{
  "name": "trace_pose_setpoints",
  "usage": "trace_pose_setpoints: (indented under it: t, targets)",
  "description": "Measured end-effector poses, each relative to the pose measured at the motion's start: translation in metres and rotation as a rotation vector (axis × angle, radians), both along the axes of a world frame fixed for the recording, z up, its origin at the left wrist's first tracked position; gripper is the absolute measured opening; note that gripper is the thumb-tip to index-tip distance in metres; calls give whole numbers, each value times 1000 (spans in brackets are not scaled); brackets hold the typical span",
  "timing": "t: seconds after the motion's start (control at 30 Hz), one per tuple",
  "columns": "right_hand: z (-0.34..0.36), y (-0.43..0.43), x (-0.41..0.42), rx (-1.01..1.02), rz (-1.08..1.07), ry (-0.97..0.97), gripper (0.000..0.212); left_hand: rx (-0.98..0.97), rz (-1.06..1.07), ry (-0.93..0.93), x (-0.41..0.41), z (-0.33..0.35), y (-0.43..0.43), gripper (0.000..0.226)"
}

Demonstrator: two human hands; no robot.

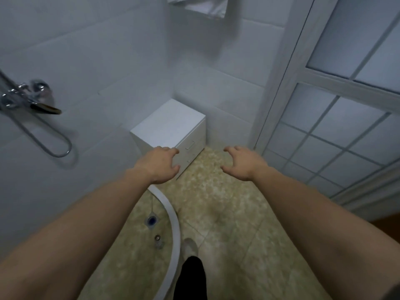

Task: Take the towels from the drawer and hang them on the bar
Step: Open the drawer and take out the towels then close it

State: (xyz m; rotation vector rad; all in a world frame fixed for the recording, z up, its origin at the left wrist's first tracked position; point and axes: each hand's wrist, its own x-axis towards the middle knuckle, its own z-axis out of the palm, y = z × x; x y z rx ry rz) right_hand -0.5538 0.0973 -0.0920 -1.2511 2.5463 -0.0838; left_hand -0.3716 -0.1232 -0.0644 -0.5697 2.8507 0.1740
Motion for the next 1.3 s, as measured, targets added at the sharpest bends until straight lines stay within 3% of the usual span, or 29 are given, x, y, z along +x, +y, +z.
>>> trace_pose_setpoints:
  t: [0.33, 0.57, 0.77, 1.03, 1.3]
  targets:
    - [-3, -169, -85, 0, 46, -40, 75, -18, 84, 21, -114, 4, -163, 58]
    - [-1, -261, -155, -8, 118, -19, 75, 1, 138, 10, -166, 4, -231, 57]
    - [-7, -319, -220, 4, 239, -7, 74, 23, 224, -46, -190, -17, -257, 59]
    - [-37, -382, -308, 43, 490, -20, 71, 25, 493, -78, -247, -30, -277, 61]
    - [-85, -422, -375, 96, 678, -49, 71, 27, 557, -118, -322, -54, -269, 60]
